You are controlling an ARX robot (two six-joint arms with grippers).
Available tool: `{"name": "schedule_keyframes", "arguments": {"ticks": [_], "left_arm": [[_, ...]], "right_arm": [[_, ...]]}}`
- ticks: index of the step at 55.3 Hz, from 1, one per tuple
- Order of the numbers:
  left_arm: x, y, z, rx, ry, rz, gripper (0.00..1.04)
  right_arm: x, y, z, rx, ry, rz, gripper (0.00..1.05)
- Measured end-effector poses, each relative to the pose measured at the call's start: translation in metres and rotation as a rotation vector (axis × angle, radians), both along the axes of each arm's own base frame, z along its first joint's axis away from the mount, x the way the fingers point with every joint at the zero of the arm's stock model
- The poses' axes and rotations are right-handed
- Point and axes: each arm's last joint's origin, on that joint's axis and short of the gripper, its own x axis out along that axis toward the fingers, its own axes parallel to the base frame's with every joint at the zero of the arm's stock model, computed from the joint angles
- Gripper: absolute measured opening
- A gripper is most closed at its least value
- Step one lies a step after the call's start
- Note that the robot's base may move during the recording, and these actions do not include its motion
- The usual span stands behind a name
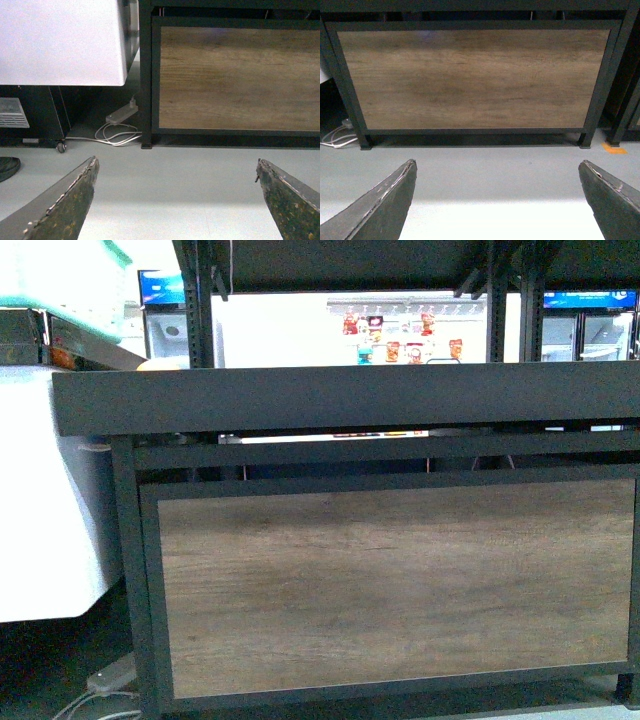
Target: Pick lemon from shelf
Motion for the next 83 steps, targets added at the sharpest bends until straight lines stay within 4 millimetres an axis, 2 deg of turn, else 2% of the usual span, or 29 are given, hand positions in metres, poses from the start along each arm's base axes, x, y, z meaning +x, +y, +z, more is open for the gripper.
{"name": "schedule_keyframes", "arguments": {"ticks": [83], "left_arm": [[0.0, 0.0, 0.0, 0.0, 0.0, 0.0, 0.97]], "right_arm": [[0.0, 0.0, 0.0, 0.0, 0.0, 0.0, 0.97]]}}
